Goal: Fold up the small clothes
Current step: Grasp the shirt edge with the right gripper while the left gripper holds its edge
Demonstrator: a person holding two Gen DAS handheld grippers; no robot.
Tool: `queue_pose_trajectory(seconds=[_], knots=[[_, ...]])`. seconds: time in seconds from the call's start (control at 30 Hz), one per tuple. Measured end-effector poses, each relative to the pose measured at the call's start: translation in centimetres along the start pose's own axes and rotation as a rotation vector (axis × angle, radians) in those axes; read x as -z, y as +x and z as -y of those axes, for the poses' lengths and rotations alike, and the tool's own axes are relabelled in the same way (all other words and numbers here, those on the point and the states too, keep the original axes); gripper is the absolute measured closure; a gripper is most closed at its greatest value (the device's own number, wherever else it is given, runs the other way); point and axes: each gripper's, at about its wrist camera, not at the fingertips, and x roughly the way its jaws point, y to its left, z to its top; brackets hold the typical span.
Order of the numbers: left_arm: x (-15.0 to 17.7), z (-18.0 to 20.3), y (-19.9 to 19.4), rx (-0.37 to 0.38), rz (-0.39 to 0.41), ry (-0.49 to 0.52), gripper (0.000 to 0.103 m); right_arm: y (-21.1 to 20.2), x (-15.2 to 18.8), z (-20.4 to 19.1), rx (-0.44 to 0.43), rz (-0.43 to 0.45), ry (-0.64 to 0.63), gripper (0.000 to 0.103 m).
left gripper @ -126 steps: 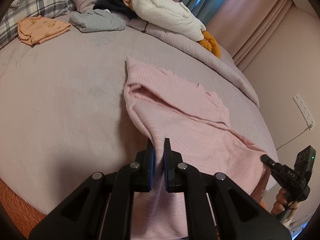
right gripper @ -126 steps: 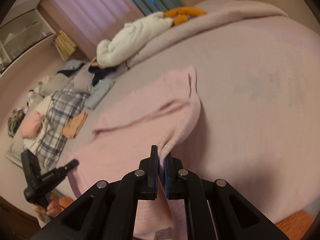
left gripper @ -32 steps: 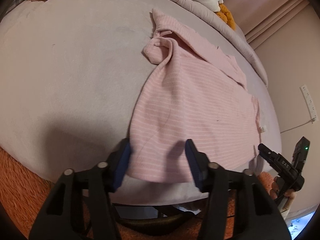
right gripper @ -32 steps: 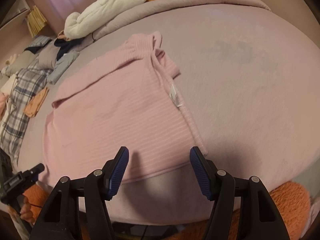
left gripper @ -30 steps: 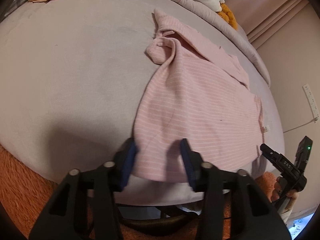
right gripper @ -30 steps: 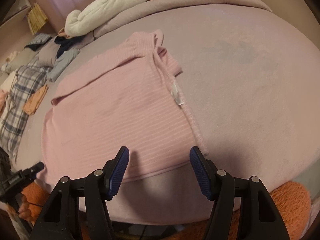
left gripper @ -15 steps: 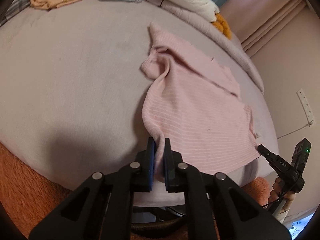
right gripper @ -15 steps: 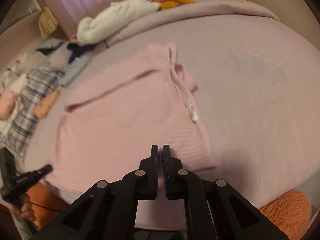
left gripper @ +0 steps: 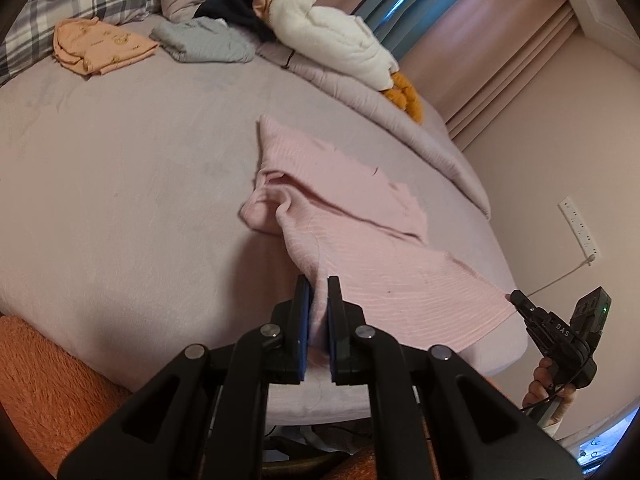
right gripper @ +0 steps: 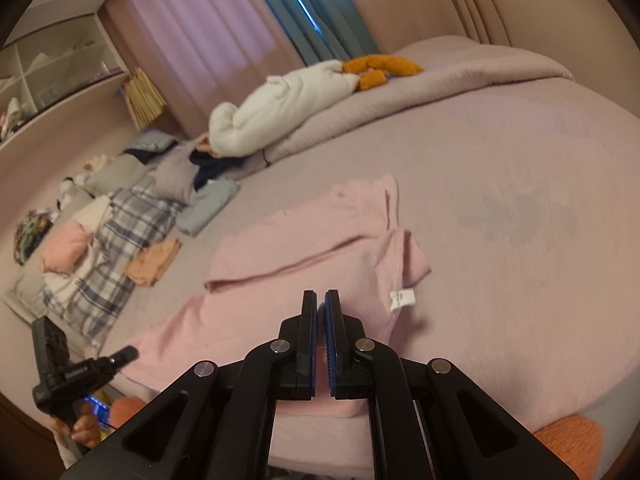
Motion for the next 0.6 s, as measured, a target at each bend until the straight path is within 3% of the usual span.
queue_pose_trajectory(seconds=[0.27, 0.33, 0.6], knots=[[-1.1, 0.6, -1.1, 0.046, 0.041, 0.003, 0.096, -1.3, -1.1, -1.0, 0.055, 0.087, -0.060, 0.102], [-1.1, 0.7, -0.6, 0.021, 0.036, 0.009, 0.096, 0.0, -1.0, -0.5, 0.102, 0.051, -0.048, 0.102], [-0.5, 0.0, 0.2, -0.011, -0.001, 0.001, 0.096, 3.1, 1.4, 1.8, 0.137, -0.116, 0.035, 0.101]])
